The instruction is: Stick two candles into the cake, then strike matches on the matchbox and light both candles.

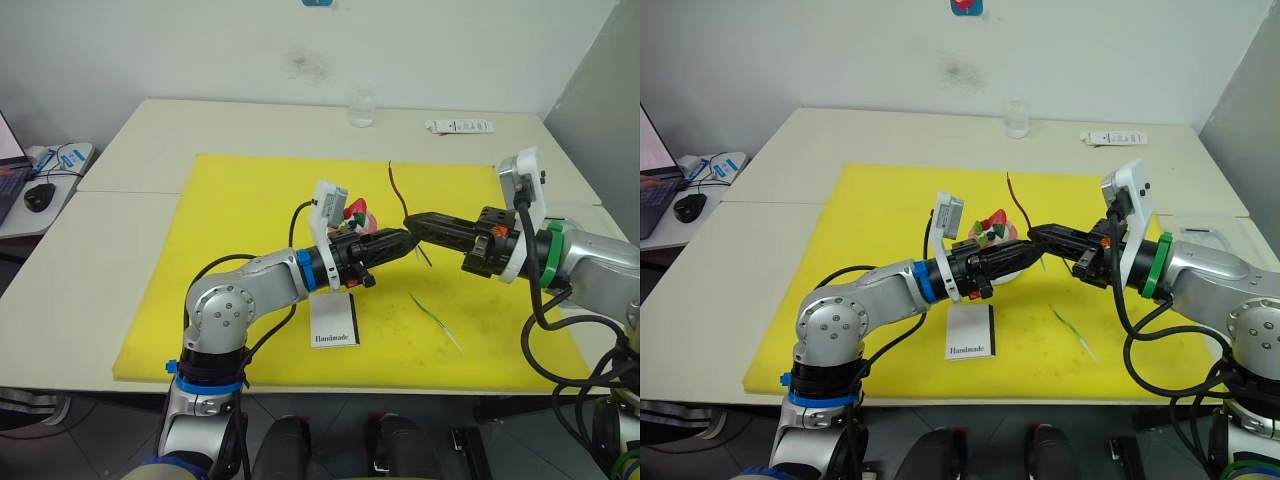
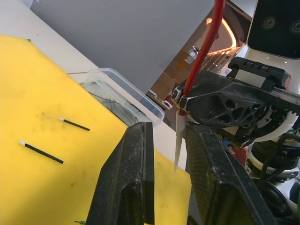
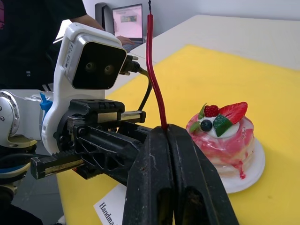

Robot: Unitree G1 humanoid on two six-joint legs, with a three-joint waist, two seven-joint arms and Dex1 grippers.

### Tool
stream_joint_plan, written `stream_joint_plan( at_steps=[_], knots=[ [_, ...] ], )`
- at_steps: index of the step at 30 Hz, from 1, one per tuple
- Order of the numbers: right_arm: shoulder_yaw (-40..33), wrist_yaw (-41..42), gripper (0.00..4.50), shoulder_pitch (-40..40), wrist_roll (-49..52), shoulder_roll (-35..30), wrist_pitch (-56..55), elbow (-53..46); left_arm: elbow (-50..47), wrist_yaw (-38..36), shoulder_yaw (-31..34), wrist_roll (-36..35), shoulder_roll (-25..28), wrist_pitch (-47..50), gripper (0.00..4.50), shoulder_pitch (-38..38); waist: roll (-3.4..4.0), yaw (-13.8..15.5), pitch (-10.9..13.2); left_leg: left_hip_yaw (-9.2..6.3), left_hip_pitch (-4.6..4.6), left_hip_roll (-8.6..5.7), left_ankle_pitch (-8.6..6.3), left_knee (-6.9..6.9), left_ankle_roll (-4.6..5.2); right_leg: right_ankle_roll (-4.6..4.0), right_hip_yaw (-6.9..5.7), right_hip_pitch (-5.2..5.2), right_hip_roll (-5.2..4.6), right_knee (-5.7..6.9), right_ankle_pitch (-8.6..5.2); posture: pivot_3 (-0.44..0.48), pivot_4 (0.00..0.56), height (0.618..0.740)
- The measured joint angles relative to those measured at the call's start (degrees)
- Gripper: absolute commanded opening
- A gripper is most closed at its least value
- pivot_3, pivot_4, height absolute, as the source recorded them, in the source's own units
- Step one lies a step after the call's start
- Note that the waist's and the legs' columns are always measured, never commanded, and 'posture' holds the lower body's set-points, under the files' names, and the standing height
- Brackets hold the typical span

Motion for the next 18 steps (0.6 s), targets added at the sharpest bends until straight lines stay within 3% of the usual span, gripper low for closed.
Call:
stream_joint_plan(
  at_steps=[2,5,7,18],
  knots=[
    [0.1,0.0,0.00,0.0,0.0,-0.3,-0.2,0.0,0.0,0.0,0.0,0.0,0.0,-0.1,1.30,0.0,0.00,0.0,0.0,0.00,-0.02,0.00,0.00,0.00,0.00,0.00,0.00,-0.01,0.00,-0.02,0.00,0.000,0.150,0.740],
    [0.5,0.1,0.00,0.3,0.0,-0.7,-0.9,0.1,0.0,-0.1,0.0,0.1,0.0,-0.3,0.76,0.0,0.00,0.0,0.0,0.00,-0.02,0.00,0.00,0.00,0.00,0.00,-0.01,-0.01,0.00,-0.02,0.00,0.000,0.150,0.740],
    [0.9,0.0,0.00,0.5,0.0,-0.9,-1.2,0.2,0.0,-0.2,0.0,0.0,-0.2,-0.3,0.10,0.0,0.00,0.0,0.0,-0.01,-0.02,0.00,0.00,0.00,0.00,0.00,-0.02,-0.01,0.00,-0.01,0.00,0.000,0.150,0.740],
    [1.1,-0.3,0.00,0.9,0.3,-1.1,-1.8,0.3,-0.2,0.3,0.1,-0.6,-0.6,-0.3,0.04,0.4,0.00,0.0,0.0,-0.02,-0.02,0.00,0.00,0.00,0.00,0.00,-0.02,-0.01,0.00,-0.02,0.00,0.000,0.150,0.740]
  ],
)
